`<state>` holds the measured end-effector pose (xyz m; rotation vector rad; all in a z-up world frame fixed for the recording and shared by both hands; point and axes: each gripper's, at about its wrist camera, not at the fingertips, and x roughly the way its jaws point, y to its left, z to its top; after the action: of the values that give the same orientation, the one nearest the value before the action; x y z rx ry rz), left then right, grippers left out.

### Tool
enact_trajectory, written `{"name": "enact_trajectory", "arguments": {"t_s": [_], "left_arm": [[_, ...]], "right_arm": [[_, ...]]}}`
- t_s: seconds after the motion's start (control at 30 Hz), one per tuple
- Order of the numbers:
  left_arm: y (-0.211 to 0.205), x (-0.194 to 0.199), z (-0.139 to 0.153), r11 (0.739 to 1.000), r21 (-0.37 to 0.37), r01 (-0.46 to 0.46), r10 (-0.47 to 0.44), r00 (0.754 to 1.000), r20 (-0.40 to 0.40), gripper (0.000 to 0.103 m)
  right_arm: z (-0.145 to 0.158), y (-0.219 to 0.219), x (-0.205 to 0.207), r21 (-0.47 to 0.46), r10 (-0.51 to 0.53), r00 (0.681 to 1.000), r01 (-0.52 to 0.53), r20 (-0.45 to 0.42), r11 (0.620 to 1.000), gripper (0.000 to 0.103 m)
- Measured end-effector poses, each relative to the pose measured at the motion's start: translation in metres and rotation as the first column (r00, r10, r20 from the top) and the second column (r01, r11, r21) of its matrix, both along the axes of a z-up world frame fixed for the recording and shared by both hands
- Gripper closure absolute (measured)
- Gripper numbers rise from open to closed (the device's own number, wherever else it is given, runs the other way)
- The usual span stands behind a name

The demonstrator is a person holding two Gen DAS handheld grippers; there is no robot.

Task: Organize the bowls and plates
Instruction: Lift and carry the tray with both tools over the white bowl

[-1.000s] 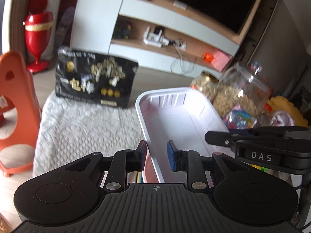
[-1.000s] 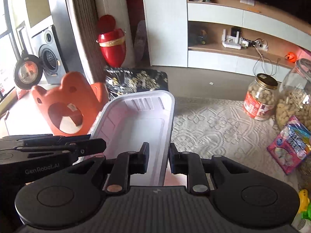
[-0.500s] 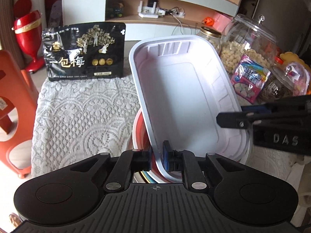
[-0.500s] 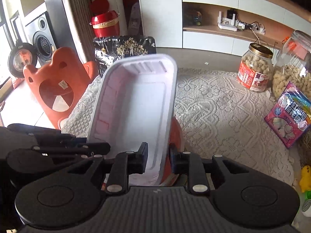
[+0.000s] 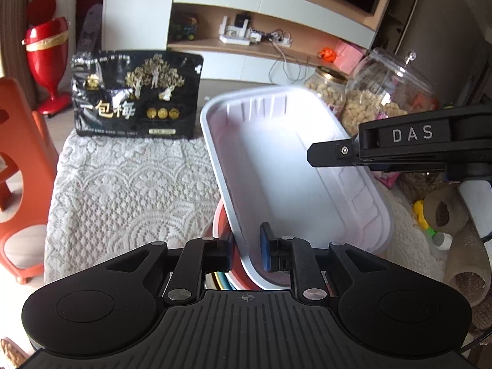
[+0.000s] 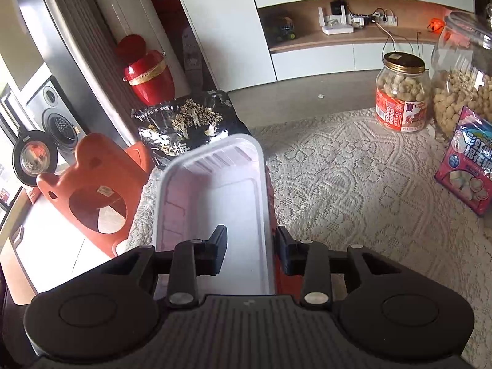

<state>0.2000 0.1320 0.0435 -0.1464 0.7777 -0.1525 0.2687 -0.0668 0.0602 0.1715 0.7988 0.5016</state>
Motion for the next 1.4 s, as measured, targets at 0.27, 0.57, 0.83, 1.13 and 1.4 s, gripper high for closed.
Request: {"name": "enact_trajectory", "arguments": {"t_s": [0.27, 0.57, 0.83, 1.13, 1.4], "left_arm": [[-0.009, -0.001, 0.007, 0.997, 0.045, 0.057, -0.055, 0.998, -0.035, 0.083], [-0.009, -0.005, 0.006, 0.997, 0.037, 0.061, -0.060, 0.997, -0.044, 0.083], [0.000, -0.007, 0.010, 1.000, 0.001, 0.024, -0.024, 0.998, -0.056, 0.083], [-0.006, -0.013, 0.013, 0.998, -0.018, 0.059, -0.060, 0.996, -0.063, 0.083], [-0.006, -0.013, 0.009, 0.998, -0.024, 0.049, -0.051, 0.996, -0.072, 0.084]], "right_arm": [[-0.005, -0.023, -0.011, 0.039, 0.016, 1.000, -0.016, -0.006, 0.999, 0.067], [-0.013, -0.026, -0.020, 0.025, 0.021, 1.000, -0.021, -0.018, 0.999, 0.067], [-0.014, -0.029, -0.021, 0.006, -0.016, 0.999, 0.016, -0.037, 1.000, 0.067], [-0.023, -0.021, -0.036, -0.088, 0.002, 1.000, -0.002, 0.001, 0.996, 0.068], [-0.031, -0.011, -0.042, -0.143, 0.029, 0.999, -0.033, -0.031, 0.989, 0.069]]}}
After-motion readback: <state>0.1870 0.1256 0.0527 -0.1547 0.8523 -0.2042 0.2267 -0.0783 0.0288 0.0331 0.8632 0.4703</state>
